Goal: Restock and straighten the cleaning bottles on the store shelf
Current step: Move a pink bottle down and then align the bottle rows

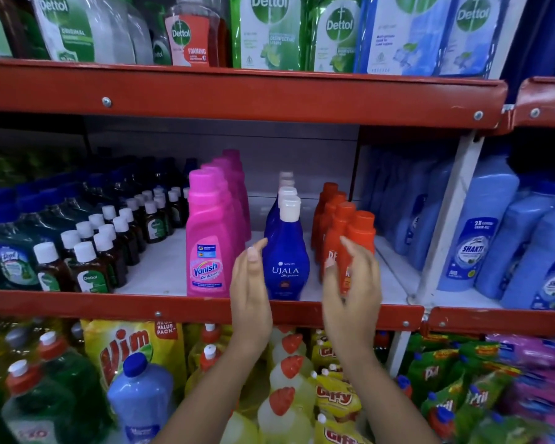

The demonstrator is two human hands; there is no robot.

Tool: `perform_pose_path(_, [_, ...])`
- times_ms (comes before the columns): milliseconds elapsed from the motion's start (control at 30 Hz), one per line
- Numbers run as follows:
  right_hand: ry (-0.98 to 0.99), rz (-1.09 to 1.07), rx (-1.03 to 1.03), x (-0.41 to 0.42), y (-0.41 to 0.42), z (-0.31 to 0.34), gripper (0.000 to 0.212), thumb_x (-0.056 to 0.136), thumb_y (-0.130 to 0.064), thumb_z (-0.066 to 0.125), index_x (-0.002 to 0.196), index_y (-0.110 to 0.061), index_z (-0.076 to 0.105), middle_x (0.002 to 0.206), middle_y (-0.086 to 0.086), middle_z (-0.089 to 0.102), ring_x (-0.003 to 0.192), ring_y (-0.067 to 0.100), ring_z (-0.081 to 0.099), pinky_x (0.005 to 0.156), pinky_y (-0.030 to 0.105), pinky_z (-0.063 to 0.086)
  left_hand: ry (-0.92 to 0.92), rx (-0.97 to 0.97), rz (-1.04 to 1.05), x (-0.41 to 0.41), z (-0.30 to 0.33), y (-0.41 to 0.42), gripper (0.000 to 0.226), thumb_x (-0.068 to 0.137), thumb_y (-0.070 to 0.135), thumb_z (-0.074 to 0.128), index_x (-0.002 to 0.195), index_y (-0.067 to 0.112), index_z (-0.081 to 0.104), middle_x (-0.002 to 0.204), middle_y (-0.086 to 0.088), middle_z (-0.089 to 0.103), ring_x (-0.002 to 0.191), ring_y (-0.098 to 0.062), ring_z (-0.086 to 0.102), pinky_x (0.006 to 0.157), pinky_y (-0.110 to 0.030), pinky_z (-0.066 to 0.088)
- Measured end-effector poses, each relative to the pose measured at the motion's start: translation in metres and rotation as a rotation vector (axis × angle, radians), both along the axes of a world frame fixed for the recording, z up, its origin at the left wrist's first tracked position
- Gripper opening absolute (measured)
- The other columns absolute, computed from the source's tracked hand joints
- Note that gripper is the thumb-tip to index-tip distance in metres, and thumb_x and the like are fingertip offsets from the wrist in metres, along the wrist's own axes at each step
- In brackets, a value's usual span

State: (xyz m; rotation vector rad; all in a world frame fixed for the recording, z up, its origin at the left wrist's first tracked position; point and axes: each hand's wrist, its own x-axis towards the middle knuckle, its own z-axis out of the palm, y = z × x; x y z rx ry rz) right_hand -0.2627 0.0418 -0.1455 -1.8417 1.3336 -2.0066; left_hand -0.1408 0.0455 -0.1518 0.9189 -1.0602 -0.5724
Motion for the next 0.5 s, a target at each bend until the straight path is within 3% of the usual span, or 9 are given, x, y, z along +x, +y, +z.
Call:
perform_pose_path(100, [-0.121,-0.041,-0.049,-0.029,-0.007,0.004,0.031,0.098,-0.020,0.051,0.129,-0.012,0.053,0.123,-0.005,0.051,0.112,-0.003,0.044,0.089,-0.005,0.030,-0.081,-0.107,0.059,-0.024,0.006,0.007,0.044,0.091,0.063,0.025,0.113,0.041,0.056,0.120,0.012,0.062,0.117,-0.002,0.055,0.095,-0.012,0.043])
perform_pose_path(167, [-0.161,-0.027,0.006,-0.047,-0.018,0.005,0.034,0.100,-0.021,0.050,0.132,-0.013,0.051,0.125,-0.008,0.049,0.115,-0.005,0.042,0.092,-0.003,0.029,-0.039,-0.057,-0.080,-0.045,0.009,0.007,0.057,0.089,0.070,0.026,0.112,0.032,0.061,0.114,0.009,0.066,0.111,-0.003,0.060,0.093,-0.013,0.046])
perform_pose_path(267, [-0.186,0.045,0.183,-0.067,-0.038,0.005,0.036,0.101,-0.028,0.046,0.135,-0.015,0.047,0.126,-0.008,0.050,0.117,0.004,0.047,0.095,0.015,0.035,0.041,0.148,-0.315,-0.070,0.010,-0.002,0.084,0.075,0.087,0.022,0.124,0.029,0.057,0.115,0.017,0.063,0.110,0.004,0.058,0.092,-0.013,0.045])
perform_pose_path(367, [-0.243,0.258,0.368,-0.076,-0.050,0.000,0.030,0.101,-0.033,0.043,0.127,-0.020,0.050,0.115,-0.008,0.062,0.100,0.001,0.060,0.076,0.007,0.045,0.014,0.220,-0.378,-0.086,0.004,-0.011,0.082,0.071,0.081,0.021,0.133,0.034,0.049,0.122,0.022,0.057,0.110,0.013,0.054,0.088,-0.007,0.042])
perform_pose_path(433, [-0.217,0.311,0.428,-0.076,-0.052,-0.005,0.021,0.101,-0.037,0.041,0.117,-0.027,0.052,0.102,-0.014,0.064,0.092,-0.003,0.063,0.075,0.016,0.051,0.002,0.223,-0.381,-0.093,0.000,-0.015,0.084,0.076,0.078,0.021,0.140,0.030,0.046,0.129,0.013,0.059,0.116,0.004,0.057,0.095,-0.015,0.045])
perform_pose_path(500, [-0.161,0.299,0.409,-0.075,-0.052,-0.009,0.018,0.101,-0.039,0.040,0.113,-0.031,0.050,0.099,-0.016,0.064,0.086,-0.008,0.063,0.076,0.020,0.051,0.002,0.206,-0.375,-0.097,-0.001,-0.016,0.080,0.079,0.075,0.022,0.139,0.028,0.048,0.124,0.011,0.064,0.110,0.003,0.061,0.090,-0.013,0.049])
